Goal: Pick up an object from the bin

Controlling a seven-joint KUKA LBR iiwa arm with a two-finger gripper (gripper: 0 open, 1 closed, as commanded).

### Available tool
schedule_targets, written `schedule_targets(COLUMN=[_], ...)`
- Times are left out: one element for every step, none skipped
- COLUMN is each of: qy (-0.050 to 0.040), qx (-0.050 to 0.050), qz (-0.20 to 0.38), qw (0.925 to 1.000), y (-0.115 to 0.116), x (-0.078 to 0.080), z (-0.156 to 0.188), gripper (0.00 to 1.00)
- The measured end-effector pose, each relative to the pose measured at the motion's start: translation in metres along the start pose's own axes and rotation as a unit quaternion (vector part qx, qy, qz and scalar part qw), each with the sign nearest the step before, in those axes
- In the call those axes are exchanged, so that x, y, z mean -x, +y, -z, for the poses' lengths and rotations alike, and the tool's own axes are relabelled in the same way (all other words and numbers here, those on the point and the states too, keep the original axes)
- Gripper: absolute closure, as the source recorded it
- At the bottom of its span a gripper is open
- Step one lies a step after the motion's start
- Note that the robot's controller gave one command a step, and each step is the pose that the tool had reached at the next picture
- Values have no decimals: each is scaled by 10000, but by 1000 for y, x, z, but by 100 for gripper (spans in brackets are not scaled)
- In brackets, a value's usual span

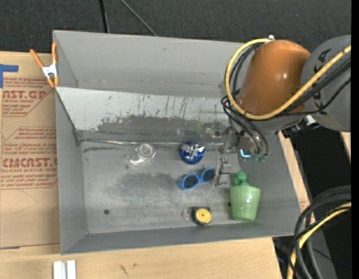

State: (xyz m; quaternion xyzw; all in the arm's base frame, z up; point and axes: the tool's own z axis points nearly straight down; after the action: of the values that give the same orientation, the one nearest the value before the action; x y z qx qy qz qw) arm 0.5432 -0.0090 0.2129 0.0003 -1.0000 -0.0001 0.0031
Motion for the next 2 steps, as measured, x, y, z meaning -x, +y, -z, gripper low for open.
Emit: schedule_targets(qy=[-27,-49], qx=[-2,-8], qz=[933,987], qw=[9956,9951], y=[-6,-10], x=[9,5], z=[-146,-111], gripper=[0,0])
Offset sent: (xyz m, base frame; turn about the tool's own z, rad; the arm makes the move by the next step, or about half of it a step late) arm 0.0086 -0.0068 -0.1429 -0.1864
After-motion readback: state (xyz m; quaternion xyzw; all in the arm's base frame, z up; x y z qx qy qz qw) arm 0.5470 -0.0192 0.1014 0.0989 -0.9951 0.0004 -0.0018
